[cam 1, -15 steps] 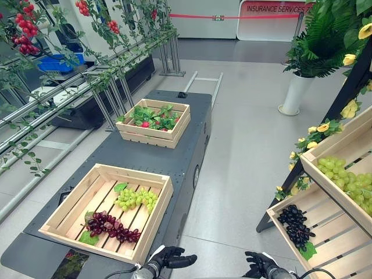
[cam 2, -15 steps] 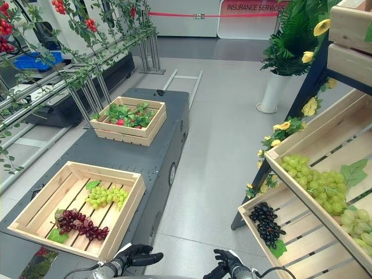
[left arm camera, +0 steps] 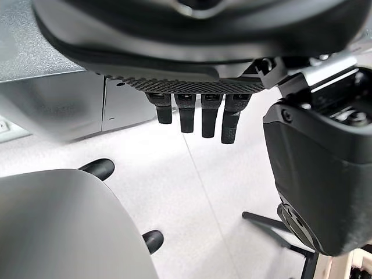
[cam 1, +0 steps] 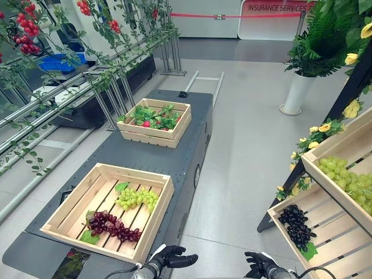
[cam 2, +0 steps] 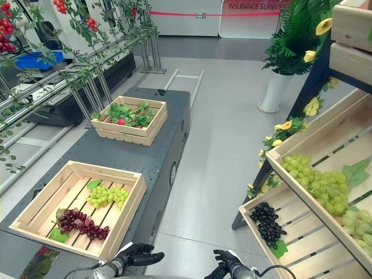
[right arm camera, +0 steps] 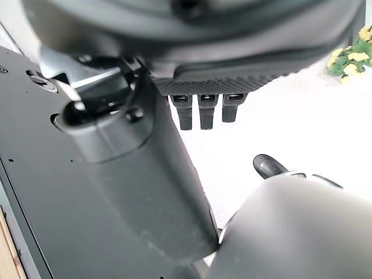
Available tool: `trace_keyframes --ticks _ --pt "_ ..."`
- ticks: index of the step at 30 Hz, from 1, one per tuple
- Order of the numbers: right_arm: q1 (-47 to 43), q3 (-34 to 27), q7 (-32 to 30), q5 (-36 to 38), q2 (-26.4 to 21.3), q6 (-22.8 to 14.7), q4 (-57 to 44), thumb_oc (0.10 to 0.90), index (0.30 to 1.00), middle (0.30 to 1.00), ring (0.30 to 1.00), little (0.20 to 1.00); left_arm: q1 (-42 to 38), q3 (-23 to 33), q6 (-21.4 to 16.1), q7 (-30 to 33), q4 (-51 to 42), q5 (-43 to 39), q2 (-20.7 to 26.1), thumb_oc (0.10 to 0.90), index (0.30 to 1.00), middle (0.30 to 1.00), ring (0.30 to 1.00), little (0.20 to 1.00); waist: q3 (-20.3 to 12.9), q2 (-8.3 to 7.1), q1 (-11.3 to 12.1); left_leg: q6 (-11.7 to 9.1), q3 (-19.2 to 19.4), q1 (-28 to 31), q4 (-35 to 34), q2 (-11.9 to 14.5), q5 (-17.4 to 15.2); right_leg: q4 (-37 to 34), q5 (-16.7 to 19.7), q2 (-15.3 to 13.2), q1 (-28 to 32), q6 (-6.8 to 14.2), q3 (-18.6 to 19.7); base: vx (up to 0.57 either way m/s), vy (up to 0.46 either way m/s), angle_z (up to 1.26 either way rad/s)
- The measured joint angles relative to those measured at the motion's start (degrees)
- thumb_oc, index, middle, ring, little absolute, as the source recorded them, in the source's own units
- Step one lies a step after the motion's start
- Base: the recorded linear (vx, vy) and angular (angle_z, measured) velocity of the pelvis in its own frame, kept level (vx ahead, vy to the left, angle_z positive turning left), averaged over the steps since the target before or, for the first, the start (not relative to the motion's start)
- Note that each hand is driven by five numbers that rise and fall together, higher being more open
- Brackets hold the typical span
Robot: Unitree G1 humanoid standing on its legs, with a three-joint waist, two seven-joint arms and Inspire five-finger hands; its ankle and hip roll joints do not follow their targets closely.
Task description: Pick up the fruits from the basket on one side to the basket on the other side
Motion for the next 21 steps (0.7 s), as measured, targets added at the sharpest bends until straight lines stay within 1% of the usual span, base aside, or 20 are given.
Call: trace_keyframes --ticks 2,5,9,13,17,21 --pt "-0.36 0.22 0.0 0.0 -0.08 0.03 0.0 0.8 0.9 0.9 0.9 0.9 -0.04 0.06 -0.47 0.14 -0.01 -0.01 -0.17 0.8 0.9 0.9 0.9 0.9 0.42 0.35 0.0 0.0 -0.15 -0.06 0.0 0.02 -0.01 -0.17 -0.01 0.02 0.02 0.03 -0.14 0.01 0.002 0.02" --pt "-0.51 0.22 -0.01 0.02 -0.08 0.2 -0.02 0.8 0.9 0.9 0.9 0.9 -0.05 0.27 -0.56 0.36 -0.1 0.57 -0.25 0.8 0.9 0.9 0.9 0.9 0.65 0.44 0.0 -0.03 -0.65 -0.01 0.0 -0.01 0.01 -0.11 0.02 0.04 0.25 0.09 -0.45 0.03 0.016 0.08" --pt "-0.65 0.07 -0.1 -0.02 0.09 0.91 -0.1 0.8 0.9 0.9 0.9 0.9 -0.55 0.65 -0.6 0.66 -0.23 1.62 -0.23 0.8 0.9 0.9 0.9 0.9 1.67 -0.1 0.04 -0.12 -1.06 0.77 0.0 -0.03 0.06 0.02 -0.2 0.02 1.38 0.12 -1.19 0.03 0.023 0.1" --pt "-0.69 -0.06 -0.12 -0.05 0.22 1.12 -0.1 0.8 0.9 0.9 0.9 0.9 -0.56 0.67 -0.9 0.59 -0.22 2.29 -0.16 0.8 0.9 0.9 0.9 0.9 1.74 -0.28 0.0 -0.1 -1.03 0.78 0.0 -0.03 0.05 0.02 -0.26 0.02 1.41 0.16 -1.17 0.0 0.0 0.0" --pt "-0.71 -0.05 -0.12 -0.05 0.23 1.14 -0.11 0.8 0.9 0.9 0.9 0.9 -0.53 -0.02 -3.93 0.46 -0.26 2.29 0.03 0.8 0.9 0.9 0.9 0.9 1.77 -0.38 0.01 -0.1 -1.0 0.77 0.0 -0.03 0.05 0.02 -0.27 0.06 1.37 0.15 -1.13 0.0 0.0 0.0" --pt "-0.73 -0.06 -0.11 -0.01 0.45 1.48 -0.29 0.8 0.9 0.9 0.9 0.9 -0.21 0.19 -8.14 -1.2 -0.79 -5.67 -0.32 0.8 0.9 0.9 0.9 0.9 2.12 -0.96 0.18 -0.12 -1.05 0.6 0.0 -0.02 0.08 0.03 -0.28 0.09 1.24 0.13 -1.14 0.0 0.0 0.0"
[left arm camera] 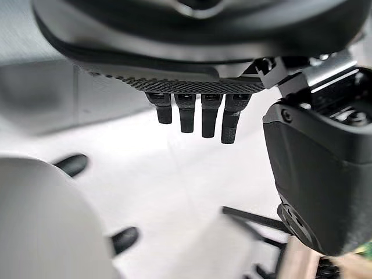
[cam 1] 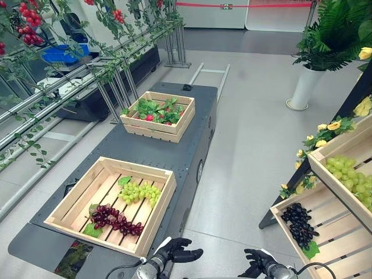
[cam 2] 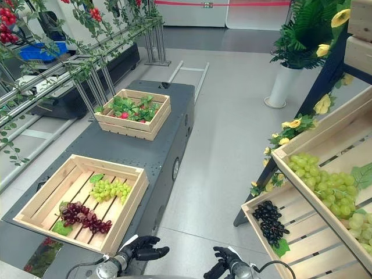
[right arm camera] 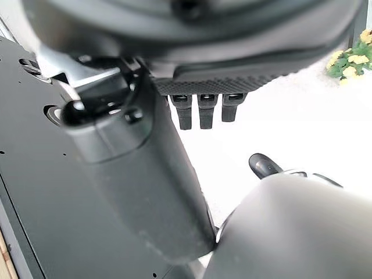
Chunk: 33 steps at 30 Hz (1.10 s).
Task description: Pick up the fruits from the basket on one side to the basket on the other side
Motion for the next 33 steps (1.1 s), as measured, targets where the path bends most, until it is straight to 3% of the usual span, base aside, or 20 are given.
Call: trace_keyframes --ticks 3,7,14,18,23,33 --pt "0.03 -0.03 0.0 0.01 0.04 0.42 -0.38 0.8 0.9 0.9 0.9 0.9 0.82 3.05 -0.64 -0.81 -2.85 -6.74 -0.09 0.8 0.9 0.9 0.9 0.9 0.13 -0.2 0.18 -0.01 -0.16 -0.05 0.0 0.0 0.0 0.0 0.0 -0.04 -0.03 0.0 -0.07 0.0 0.0 0.0" --pt "0.09 -0.04 0.0 0.04 0.05 0.74 -0.7 0.8 0.9 0.9 0.9 0.9 0.89 7.79 -3.99 4.88 -6.36 -6.95 0.46 0.8 0.9 0.9 0.9 0.9 0.16 -0.14 0.57 -0.04 -0.3 -0.11 0.01 0.0 0.03 -0.01 0.0 -0.05 0.01 0.0 -0.33 0.0 -0.001 0.01" --pt "0.13 -0.06 0.03 0.03 -0.47 0.82 -0.93 0.8 0.9 0.9 0.9 0.9 0.61 10.4 -8.75 22.81 -16.52 13.96 8.91 0.8 0.9 0.9 0.9 0.9 0.63 0.76 1.04 0.04 -0.42 -0.2 0.0 -0.07 0.16 -0.2 0.02 -0.23 -0.01 0.05 -0.47 0.0 0.005 0.0" --pt "0.46 -0.17 0.13 0.04 -1.58 0.79 -1.26 0.8 0.9 0.9 0.9 0.9 -0.06 11.25 -9.26 30.56 -23.82 25.78 17.55 0.8 0.9 0.9 0.9 0.9 1.14 1.69 1.5 0.09 -0.74 -0.3 0.0 -0.15 0.2 -0.21 0.05 -0.32 -0.02 0.1 -0.63 0.03 0.045 0.02" --pt "0.81 -0.38 0.28 0.02 -2.03 0.68 -1.59 0.8 0.9 0.9 0.9 0.9 -2.98 11.92 -8.33 40.37 -25.22 36.3 24.14 0.8 0.9 0.9 0.9 0.9 1.21 2.48 1.66 0.1 -1.74 -0.73 -0.01 -0.32 0.4 -0.21 -0.04 -0.48 0.06 0.18 -1.85 0.03 0.052 0.11" --pt "1.44 -0.31 1.15 -0.02 -3.24 0.64 -3.01 0.8 0.9 0.9 0.9 0.9 -6.39 12.03 -1.46 42.15 -19.69 39.6 31.76 0.8 0.9 0.9 0.9 0.9 1.38 2.94 1.41 0.22 -1.86 -0.83 -0.02 -0.54 0.49 0.0 -0.03 -0.67 0.05 0.26 -1.93 0.08 0.065 0.01"
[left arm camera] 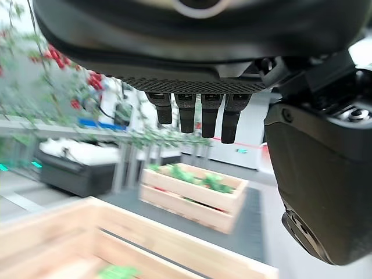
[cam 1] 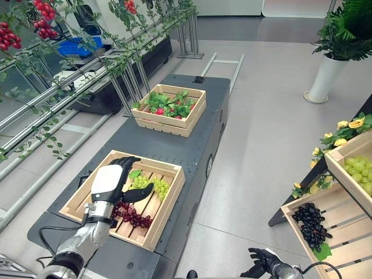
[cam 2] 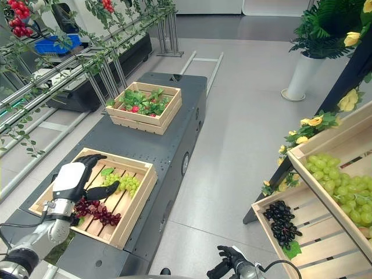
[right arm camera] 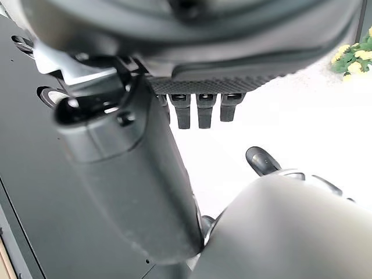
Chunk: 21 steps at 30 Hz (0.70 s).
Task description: Pick up the fruits from the basket on one side to the basket on the other side
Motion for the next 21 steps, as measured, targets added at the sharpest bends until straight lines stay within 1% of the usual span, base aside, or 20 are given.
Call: trace_keyframes --ticks 4,6,7,8,9,10,11,13,14,16,17,18,19,20,21 --pt "0.24 0.02 0.2 -0.13 -0.53 0.03 -0.33 0.8 0.9 0.9 0.9 0.9 0.04 0.41 3.15 0.23 1.41 2.72 2.51 0.8 0.9 0.9 0.9 0.9 0.1 -0.11 0.21 0.03 0.04 -0.09 0.0 -0.28 -0.02 0.05 -0.18 -0.13 -0.06 0.18 -0.04 0.06 0.084 0.02" --pt "-0.66 0.66 0.83 -0.38 -1.44 0.06 -0.85 0.8 0.9 0.9 0.9 0.9 -0.42 0.13 5.06 0.76 2.34 3.94 3.12 0.8 0.9 0.9 0.9 0.9 0.76 -0.1 0.41 0.13 0.04 -1.88 1.8 -0.46 0.09 1.59 -0.64 -0.5 -1.9 0.21 -0.04 -0.16 0.123 0.03" --pt "-2.69 1.22 1.49 -0.3 -2.56 0.01 -0.91 0.8 0.9 0.9 0.9 0.9 -1.62 -0.43 6.22 1.26 2.57 4.76 3.6 0.8 0.9 0.9 0.9 0.9 2.19 0.0 0.7 0.14 0.05 -4.76 3.63 -0.84 0.1 4.0 -0.9 -0.92 -4.83 0.12 -0.11 -0.2 0.117 0.08" --pt "-4.75 2.06 1.88 -0.3 -3.61 -0.02 -1.01 0.8 0.9 0.9 0.9 0.9 -3.42 -1.06 6.82 1.46 2.76 5.36 4.26 0.8 0.9 0.9 0.9 0.9 4.19 0.12 0.84 0.15 0.05 -6.45 5.19 -1.1 0.11 5.86 -1.37 -1.11 -6.73 -0.04 -0.1 -0.25 0.118 0.21" --pt "-7.01 2.5 1.95 -0.46 -4.47 0.01 -0.86 0.8 0.9 0.9 0.9 0.9 -5.97 -1.52 7.02 1.46 3.0 6.49 4.81 0.8 0.9 0.9 0.9 0.9 6.84 0.15 0.92 0.13 -0.25 -8.18 6.45 -1.2 0.3 7.54 -1.51 -1.2 -8.35 -0.15 -0.03 -0.33 0.142 0.23" --pt "-9.48 3.73 1.94 -0.39 -5.78 0.03 -0.54 0.8 0.9 0.9 0.9 0.9 -8.67 -2.77 7.64 2.03 2.96 6.52 5.58 0.8 0.9 0.9 0.9 0.9 8.98 0.14 1.55 0.08 0.05 -11.29 8.88 -1.4 0.3 10.97 -2.52 -1.78 -11.77 -0.39 0.19 -0.27 0.119 0.23" --pt "-10.99 4.49 1.94 -0.34 -6.68 0.02 -0.32 0.8 0.9 0.9 0.9 0.9 -10.47 -3.57 7.81 2.17 2.97 6.56 6.44 0.8 0.9 0.9 0.9 0.9 10.62 0.06 1.78 0.05 0.16 -12.87 9.85 -1.47 0.35 12.96 -3.14 -2.08 -13.6 -0.64 0.18 -0.21 0.083 0.12" --pt "-16.02 4.56 1.64 0.1 -8.0 -0.12 0.44 0.8 0.9 0.9 0.9 0.9 -16.25 -4.97 8.32 2.48 4.09 5.77 9.46 0.8 0.9 0.9 0.9 0.9 16.02 -0.72 2.37 -0.7 0.23 -17.97 12.79 -1.61 0.59 19.42 -5.02 -3.09 -19.97 -1.55 0.36 -0.15 0.044 0.17" --pt "-17.8 4.58 1.6 0.11 -8.18 -0.3 0.4 0.8 0.9 0.9 0.9 0.9 -19.06 -5.8 9.03 2.47 5.09 5.66 10.54 0.8 0.9 0.9 0.9 0.9 17.9 -1.23 2.3 -0.79 0.42 -20.45 14.33 -1.56 0.61 22.34 -6.03 -3.4 -22.53 -1.86 0.57 -0.16 0.043 0.31" --pt "-19.01 4.2 1.41 0.79 -8.49 -0.79 -0.06 0.8 0.9 0.9 0.9 0.9 -21.9 -6.51 9.82 2.48 5.27 4.52 11.51 0.8 0.9 0.9 0.9 0.9 20.02 -1.85 2.29 -0.62 0.93 -22.54 15.94 -1.51 0.48 25.75 -7.5 -3.73 -25.0 -2.23 1.16 -0.1 0.04 0.32" --pt "-20.15 4.4 1.17 1.36 -9.18 -1.41 -0.66 0.8 0.9 0.9 0.9 0.9 -24.51 -7.94 10.4 2.58 5.31 3.65 12.89 0.8 0.9 0.9 0.9 0.9 21.31 -2.78 2.36 -0.8 1.76 -24.79 18.47 -1.51 0.27 29.01 -8.89 -4.34 -27.72 -2.58 2.14 -0.06 0.055 0.27" --pt "-21.49 4.4 1.06 1.45 -9.55 -1.58 -0.99 0.8 0.9 0.9 0.9 0.9 -26.08 -8.46 10.47 2.58 5.34 3.68 13.59 0.8 0.9 0.9 0.9 0.9 22.27 -3.11 2.41 -0.91 1.92 -25.92 19.64 -1.54 0.12 30.59 -9.51 -4.71 -28.81 -2.82 1.94 -0.1 0.104 0.23" --pt "-22.95 4.5 0.1 1.77 -9.78 -1.67 -0.97 0.8 0.9 0.9 0.9 0.9 -29.08 -10.54 10.86 2.5 5.49 3.72 14.38 0.8 0.9 0.9 0.9 0.9 22.72 -3.56 2.94 -1.07 2.06 -28.97 22.38 -1.57 -0.55 33.45 -10.42 -5.24 -31.76 -3.23 1.98 -0.09 0.103 0.14" --pt "-23.99 4.68 -0.4 2.36 -9.78 -1.71 -1.07 0.8 0.9 0.9 0.9 0.9 -30.65 -12.28 11.32 2.49 5.41 3.69 14.79 0.8 0.9 0.9 0.9 0.9 22.78 -3.59 3.12 -1.11 2.3 -31.41 25.29 -1.58 -1.57 35.85 -11.18 -5.62 -33.84 -3.62 2.09 -0.1 0.115 0.06" --pt "-24.5 4.8 -0.52 2.49 -9.72 -1.79 -1.23 0.8 0.9 0.9 0.9 0.9 -30.96 -12.4 11.4 2.51 5.42 3.65 14.78 0.8 0.9 0.9 0.9 0.9 22.97 -3.58 3.16 -1.04 2.44 -32.23 26.69 -1.62 -1.98 37.09 -11.69 -5.85 -34.61 -3.76 2.18 -0.09 0.09 0.0"
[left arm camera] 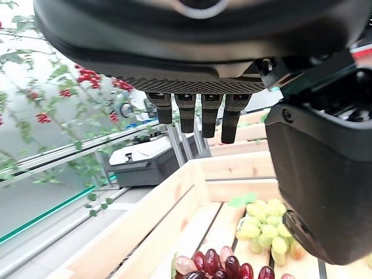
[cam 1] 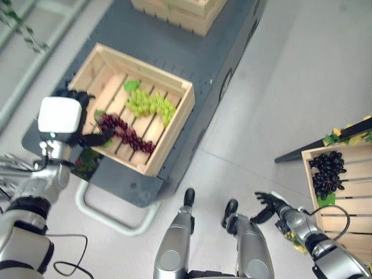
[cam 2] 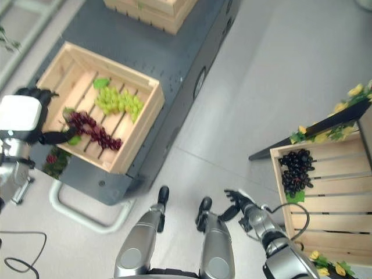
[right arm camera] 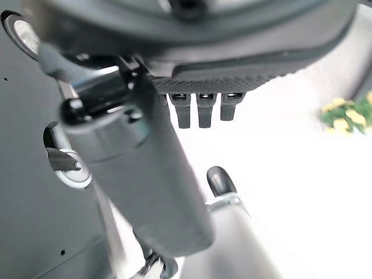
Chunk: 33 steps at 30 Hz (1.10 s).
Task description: Pick up the fruits from the basket on one side to the basket on the other side
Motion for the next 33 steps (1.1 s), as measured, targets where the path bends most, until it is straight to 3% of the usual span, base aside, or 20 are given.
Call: trace_keyframes --ticks 7,11,17,28,33 --pt "-2.99 0.6 -0.16 2.17 -0.04 -0.96 -2.34 0.8 0.9 0.9 0.9 0.9 -0.4 -0.4 2.06 0.83 -0.95 0.0 -0.01 0.8 0.9 0.9 0.9 0.9 0.63 0.05 -0.34 -0.44 1.04 -9.68 16.32 0.15 -6.92 13.92 -5.93 -1.88 -8.31 -0.97 1.25 -0.06 0.078 -0.02" --pt "-4.13 1.78 -0.12 2.18 -0.8 -0.68 -2.23 0.8 0.9 0.9 0.9 0.9 -2.35 -1.98 5.6 1.21 -1.08 0.09 0.1 0.8 0.9 0.9 0.9 0.9 0.78 -0.05 -0.68 -0.12 1.03 -14.77 23.29 0.25 -9.45 20.22 -8.36 -2.57 -12.82 -1.43 1.71 -0.02 0.091 0.06" --pt "-4.89 1.84 0.06 2.18 -1.92 -0.64 -2.4 0.8 0.9 0.9 0.9 0.9 -7.4 -7.68 9.49 0.98 -1.1 4.49 0.41 0.8 0.9 0.9 0.9 0.9 0.85 -0.17 -1.19 -0.3 0.97 -18.27 25.82 0.43 -9.73 22.74 -8.73 -2.66 -16.14 -1.39 2.01 0.01 0.065 0.02" --pt "-7.37 3.25 1.17 2.14 -2.29 -1.41 -4.44 0.8 0.9 0.9 0.9 0.9 -13.3 -15.03 10.74 -7.46 -4.18 10.98 1.09 0.8 0.9 0.9 0.9 0.9 1.42 -1.37 -1.62 0.0 1.46 -23.51 27.32 1.43 -9.99 23.09 -8.35 -1.67 -20.67 -1.36 2.15 0.0 0.046 0.0" --pt "-8.19 4.38 2.18 2.17 -2.48 -1.78 -4.86 0.8 0.9 0.9 0.9 0.9 -15.51 -15.6 10.57 -11.61 -5.28 14.73 1.15 0.8 0.9 0.9 0.9 0.9 1.45 -1.75 -1.63 0.16 1.72 -25.36 28.28 2.09 -10.41 23.01 -8.33 -1.43 -21.72 -1.33 1.6 0.0 0.003 0.01"
